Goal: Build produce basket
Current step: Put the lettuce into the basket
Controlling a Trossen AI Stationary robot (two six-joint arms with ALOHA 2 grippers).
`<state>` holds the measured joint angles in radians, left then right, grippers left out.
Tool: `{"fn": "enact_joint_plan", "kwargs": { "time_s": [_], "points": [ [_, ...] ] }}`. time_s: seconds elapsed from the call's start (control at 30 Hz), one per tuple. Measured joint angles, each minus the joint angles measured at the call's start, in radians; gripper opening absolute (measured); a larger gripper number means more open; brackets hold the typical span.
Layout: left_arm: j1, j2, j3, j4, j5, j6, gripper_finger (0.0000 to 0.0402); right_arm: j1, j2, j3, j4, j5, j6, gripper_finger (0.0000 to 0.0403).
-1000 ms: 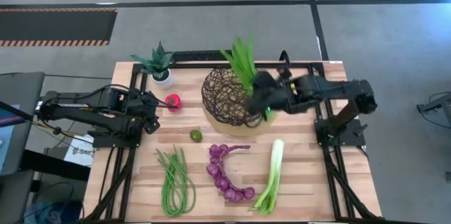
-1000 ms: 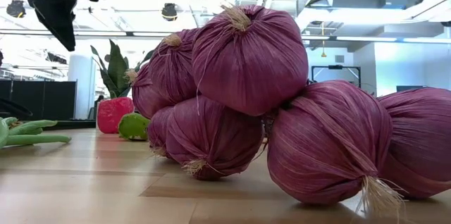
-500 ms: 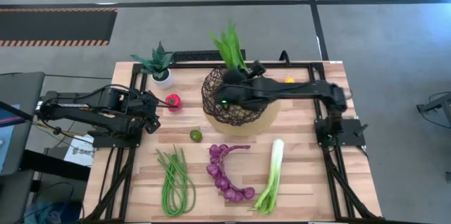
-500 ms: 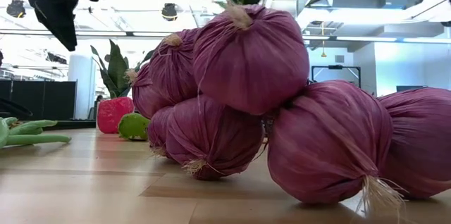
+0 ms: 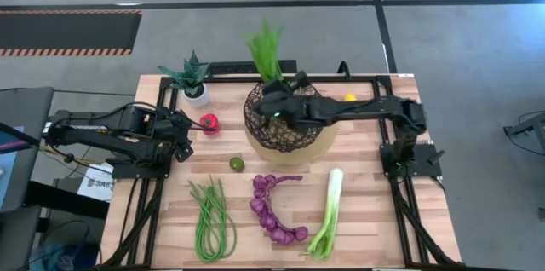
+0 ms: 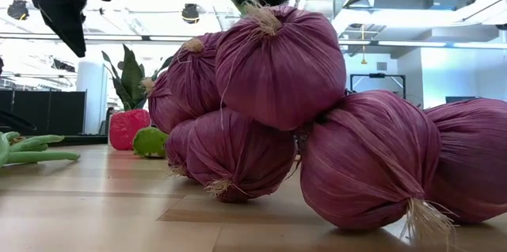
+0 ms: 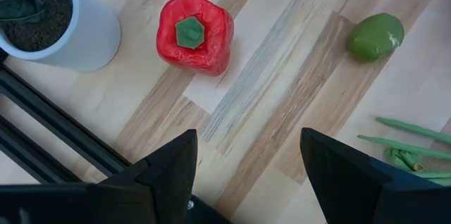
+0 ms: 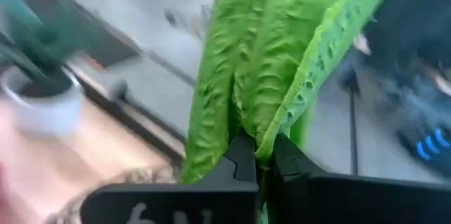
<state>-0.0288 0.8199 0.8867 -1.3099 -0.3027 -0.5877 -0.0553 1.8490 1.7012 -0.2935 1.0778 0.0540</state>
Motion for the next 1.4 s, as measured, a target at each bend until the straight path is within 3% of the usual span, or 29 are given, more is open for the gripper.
{"fn": "enact_joint_plan", "kwargs": {
  "time_s": [0.17,0.37,0.53,0.8,0.93,1.13,1.4],
  "points": [
    [0.0,0.0,0.0,0.0,0.001,0.0,0.0238,-0.001,-0.138,-0.136,0.358,-0.273,-0.232,0.0003],
    [0.0,0.0,0.0,-0.001,0.003,0.0,0.0238,-0.01,-0.299,-0.303,0.555,-0.51,-0.326,0.0003],
    [0.0,0.0,0.0,-0.001,0.003,0.0,0.0238,-0.014,-0.378,-0.489,0.775,-0.612,-0.387,0.0002],
    [0.0,0.0,0.0,-0.001,0.004,0.0,0.0238,-0.089,-0.388,-0.848,1.2,-0.706,-0.276,0.0002],
    [0.0,0.0,0.0,-0.001,0.004,0.0,0.0238,-0.152,-0.369,-0.963,1.302,-0.719,-0.194,0.0002],
    [0.0,0.0,0.0,-0.001,0.001,0.0,0.0238,-0.224,-0.329,-0.993,1.282,-0.71,-0.141,0.0002],
    [0.0,0.0,0.0,0.0,-0.013,-0.009,0.0238,-0.254,-0.115,-0.948,1.334,-0.628,-0.072,0.0002]
  ]
}}
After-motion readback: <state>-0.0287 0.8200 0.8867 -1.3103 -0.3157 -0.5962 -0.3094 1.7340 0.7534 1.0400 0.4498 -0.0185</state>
